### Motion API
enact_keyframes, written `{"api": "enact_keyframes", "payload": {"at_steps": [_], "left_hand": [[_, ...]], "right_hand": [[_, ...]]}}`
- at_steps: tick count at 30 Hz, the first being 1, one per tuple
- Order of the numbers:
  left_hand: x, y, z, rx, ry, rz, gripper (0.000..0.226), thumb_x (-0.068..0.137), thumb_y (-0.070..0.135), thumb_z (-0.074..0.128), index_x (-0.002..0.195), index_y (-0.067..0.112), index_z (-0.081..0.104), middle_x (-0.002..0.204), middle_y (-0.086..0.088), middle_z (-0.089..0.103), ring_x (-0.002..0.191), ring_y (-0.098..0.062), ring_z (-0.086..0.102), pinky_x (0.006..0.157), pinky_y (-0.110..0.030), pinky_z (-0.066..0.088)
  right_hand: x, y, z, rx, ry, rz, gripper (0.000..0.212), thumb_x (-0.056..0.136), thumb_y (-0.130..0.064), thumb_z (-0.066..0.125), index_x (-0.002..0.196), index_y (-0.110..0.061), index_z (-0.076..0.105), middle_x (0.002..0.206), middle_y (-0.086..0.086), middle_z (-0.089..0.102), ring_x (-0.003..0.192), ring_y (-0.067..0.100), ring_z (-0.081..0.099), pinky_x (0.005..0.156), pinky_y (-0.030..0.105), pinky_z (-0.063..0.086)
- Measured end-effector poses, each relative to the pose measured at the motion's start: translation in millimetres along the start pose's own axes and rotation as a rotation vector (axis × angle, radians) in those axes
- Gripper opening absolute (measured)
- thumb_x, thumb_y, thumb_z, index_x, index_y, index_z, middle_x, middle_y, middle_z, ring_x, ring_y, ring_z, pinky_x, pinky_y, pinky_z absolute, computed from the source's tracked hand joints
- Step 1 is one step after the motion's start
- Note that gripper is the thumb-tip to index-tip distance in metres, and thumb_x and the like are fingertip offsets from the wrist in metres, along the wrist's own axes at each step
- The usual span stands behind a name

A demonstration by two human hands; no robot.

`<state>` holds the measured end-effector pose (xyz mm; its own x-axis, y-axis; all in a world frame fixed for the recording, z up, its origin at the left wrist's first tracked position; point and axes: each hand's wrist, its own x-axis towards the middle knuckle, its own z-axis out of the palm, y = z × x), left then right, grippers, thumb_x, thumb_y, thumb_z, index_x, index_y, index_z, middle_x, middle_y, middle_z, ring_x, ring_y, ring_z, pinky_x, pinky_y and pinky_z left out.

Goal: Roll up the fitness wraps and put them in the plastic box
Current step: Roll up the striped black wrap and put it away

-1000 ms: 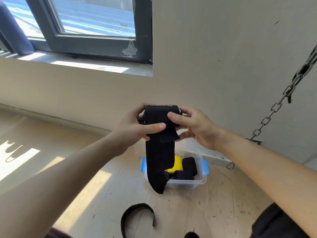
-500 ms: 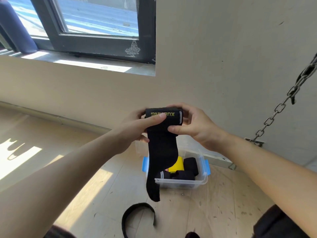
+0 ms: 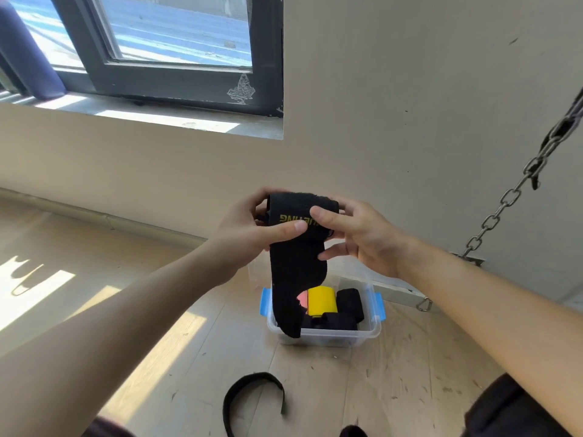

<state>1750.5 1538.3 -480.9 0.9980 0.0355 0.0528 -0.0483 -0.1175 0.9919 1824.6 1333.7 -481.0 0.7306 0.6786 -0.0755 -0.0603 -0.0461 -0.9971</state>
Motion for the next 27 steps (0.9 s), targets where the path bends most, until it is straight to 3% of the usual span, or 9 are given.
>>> {"api": "enact_keyframes", "payload": {"at_steps": [3, 6, 10, 15, 18, 21, 23, 27], "left_hand": [[1.0, -0.4, -1.7, 0.046, -0.026, -0.024, 0.061, 0.073, 0.035, 0.089, 0.127, 0.026, 0.062, 0.114, -0.003, 0.071, 0.095, -0.016, 0.073, 0.064, -0.023, 0.055], [1.0, -0.3, -3.6, 0.095, -0.117, -0.123, 0.058, 0.079, 0.051, 0.074, 0.132, 0.035, 0.059, 0.12, 0.002, 0.071, 0.105, -0.019, 0.072, 0.068, -0.028, 0.057], [0.1, 2.5, -5.1, 0.029, -0.188, -0.22, 0.053, 0.085, 0.063, 0.061, 0.13, 0.035, 0.063, 0.115, -0.005, 0.074, 0.095, -0.028, 0.075, 0.062, -0.028, 0.056], [1.4, 2.0, -7.8, 0.008, -0.167, -0.186, 0.049, 0.084, 0.049, 0.068, 0.128, 0.026, 0.066, 0.103, 0.0, 0.074, 0.09, -0.017, 0.073, 0.057, -0.021, 0.051], [2.9, 1.0, -8.8, -0.021, -0.146, -0.157, 0.051, 0.083, 0.042, 0.072, 0.13, 0.024, 0.064, 0.106, -0.003, 0.074, 0.093, -0.02, 0.073, 0.058, -0.024, 0.05], [4.6, -0.7, -11.6, -0.054, -0.105, -0.118, 0.053, 0.079, 0.036, 0.079, 0.129, 0.024, 0.065, 0.113, -0.012, 0.07, 0.096, -0.025, 0.071, 0.06, -0.028, 0.048], [4.7, -1.7, -12.5, -0.045, -0.078, -0.091, 0.055, 0.076, 0.032, 0.082, 0.128, 0.024, 0.066, 0.119, -0.016, 0.066, 0.099, -0.026, 0.07, 0.06, -0.027, 0.05], [1.8, -3.7, -7.9, -0.02, -0.069, -0.05, 0.058, 0.071, 0.027, 0.085, 0.125, 0.025, 0.065, 0.112, -0.008, 0.067, 0.089, -0.016, 0.07, 0.058, -0.023, 0.051]], "right_hand": [[-0.5, -0.7, -0.5, 0.062, 0.002, -0.019, 0.046, 0.084, -0.029, 0.071, 0.127, -0.013, 0.063, 0.107, 0.006, 0.07, 0.095, 0.022, 0.07, 0.068, 0.032, 0.06], [0.3, -0.2, -0.6, 0.093, 0.029, -0.047, 0.046, 0.086, -0.021, 0.072, 0.13, -0.014, 0.061, 0.107, 0.004, 0.071, 0.1, 0.022, 0.072, 0.071, 0.034, 0.06], [0.7, 2.0, -0.9, 0.09, 0.059, -0.085, 0.046, 0.087, -0.01, 0.072, 0.13, -0.017, 0.06, 0.113, 0.004, 0.071, 0.105, 0.025, 0.072, 0.077, 0.038, 0.061], [0.3, 1.8, 1.1, 0.042, 0.037, -0.084, 0.049, 0.087, 0.001, 0.071, 0.132, -0.015, 0.059, 0.121, 0.002, 0.069, 0.109, 0.024, 0.07, 0.083, 0.042, 0.062], [-0.9, -0.3, -1.1, 0.003, 0.005, -0.036, 0.044, 0.09, -0.009, 0.071, 0.131, -0.019, 0.06, 0.122, 0.002, 0.069, 0.111, 0.025, 0.07, 0.079, 0.04, 0.062], [-3.2, -2.2, -0.9, -0.02, -0.073, 0.057, 0.036, 0.092, -0.038, 0.067, 0.125, -0.026, 0.065, 0.114, 0.003, 0.072, 0.097, 0.022, 0.072, 0.077, 0.04, 0.06], [-3.9, -3.6, 1.1, 0.012, -0.085, 0.104, 0.041, 0.088, -0.053, 0.063, 0.119, -0.027, 0.069, 0.108, 0.002, 0.073, 0.09, 0.021, 0.069, 0.076, 0.041, 0.06], [-2.4, -3.8, 4.9, 0.013, -0.032, 0.107, 0.046, 0.086, -0.056, 0.061, 0.122, -0.027, 0.068, 0.105, -0.002, 0.074, 0.085, 0.021, 0.068, 0.063, 0.032, 0.058]]}}
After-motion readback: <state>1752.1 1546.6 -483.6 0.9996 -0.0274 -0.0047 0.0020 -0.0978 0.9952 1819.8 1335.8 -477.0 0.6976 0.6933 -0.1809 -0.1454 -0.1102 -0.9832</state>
